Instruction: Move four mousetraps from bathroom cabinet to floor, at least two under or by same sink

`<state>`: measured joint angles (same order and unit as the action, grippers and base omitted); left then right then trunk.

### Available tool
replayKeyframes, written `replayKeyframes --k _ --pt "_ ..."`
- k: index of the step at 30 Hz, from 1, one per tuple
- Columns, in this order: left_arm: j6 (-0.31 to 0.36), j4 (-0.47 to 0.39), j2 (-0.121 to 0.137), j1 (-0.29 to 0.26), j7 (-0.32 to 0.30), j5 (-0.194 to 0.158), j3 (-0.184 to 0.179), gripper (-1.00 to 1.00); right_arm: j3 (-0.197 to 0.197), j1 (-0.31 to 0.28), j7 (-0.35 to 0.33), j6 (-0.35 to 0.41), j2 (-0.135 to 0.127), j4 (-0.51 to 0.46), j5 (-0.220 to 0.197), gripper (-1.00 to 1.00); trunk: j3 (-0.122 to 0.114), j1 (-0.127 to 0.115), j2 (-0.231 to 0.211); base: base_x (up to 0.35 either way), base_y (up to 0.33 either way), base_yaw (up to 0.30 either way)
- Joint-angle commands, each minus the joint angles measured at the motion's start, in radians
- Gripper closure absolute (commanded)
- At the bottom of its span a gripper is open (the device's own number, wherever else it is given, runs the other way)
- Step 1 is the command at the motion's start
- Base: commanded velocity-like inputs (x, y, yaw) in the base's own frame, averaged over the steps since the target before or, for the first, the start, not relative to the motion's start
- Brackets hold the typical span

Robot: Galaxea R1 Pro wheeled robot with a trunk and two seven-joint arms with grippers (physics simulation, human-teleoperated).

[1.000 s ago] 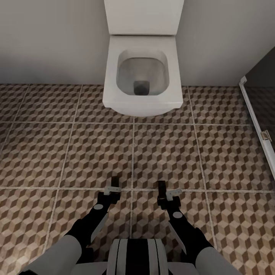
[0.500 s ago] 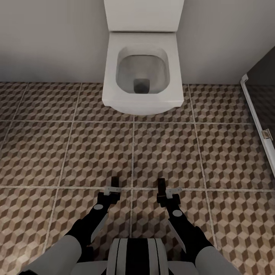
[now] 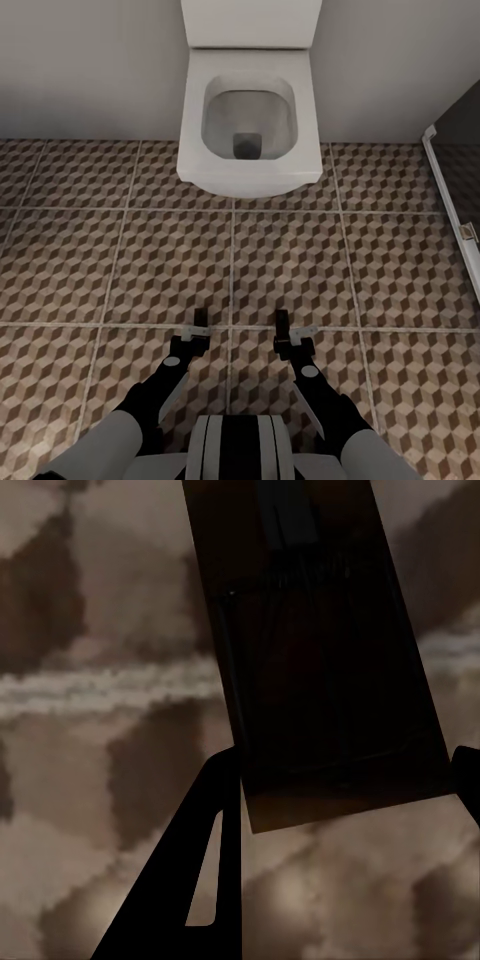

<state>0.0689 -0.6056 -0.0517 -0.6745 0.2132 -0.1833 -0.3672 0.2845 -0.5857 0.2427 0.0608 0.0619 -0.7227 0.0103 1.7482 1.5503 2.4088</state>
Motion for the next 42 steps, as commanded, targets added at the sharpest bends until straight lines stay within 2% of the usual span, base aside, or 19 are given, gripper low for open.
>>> replayKeyframes --k 1,17,26,42 --pt "0.005 -0.002 0.001 0.000 0.009 -0.009 -0.007 1.00 0.004 0.000 0.004 0.005 -0.001 -0.001 -0.003 1.00 0.002 0.000 0.000 0.000 0.000 0.000" --pt "0.005 -0.002 0.001 0.000 0.009 -0.009 -0.007 1.00 0.004 0.000 0.004 0.004 0.001 -0.001 -0.003 1.00 0.025 0.000 0.000 0.000 0.000 0.000" --pt "0.006 0.002 0.001 0.000 0.008 -0.010 -0.007 1.00 0.007 0.000 0.004 -0.046 0.001 -0.001 -0.002 1.00 0.026 0.000 0.000 0.029 0.000 0.000" --pt "0.006 0.006 -0.002 0.000 0.008 -0.010 -0.007 1.00 0.006 0.000 0.006 -0.049 0.001 0.002 -0.001 1.00 0.026 0.000 0.000 0.179 0.000 0.000"
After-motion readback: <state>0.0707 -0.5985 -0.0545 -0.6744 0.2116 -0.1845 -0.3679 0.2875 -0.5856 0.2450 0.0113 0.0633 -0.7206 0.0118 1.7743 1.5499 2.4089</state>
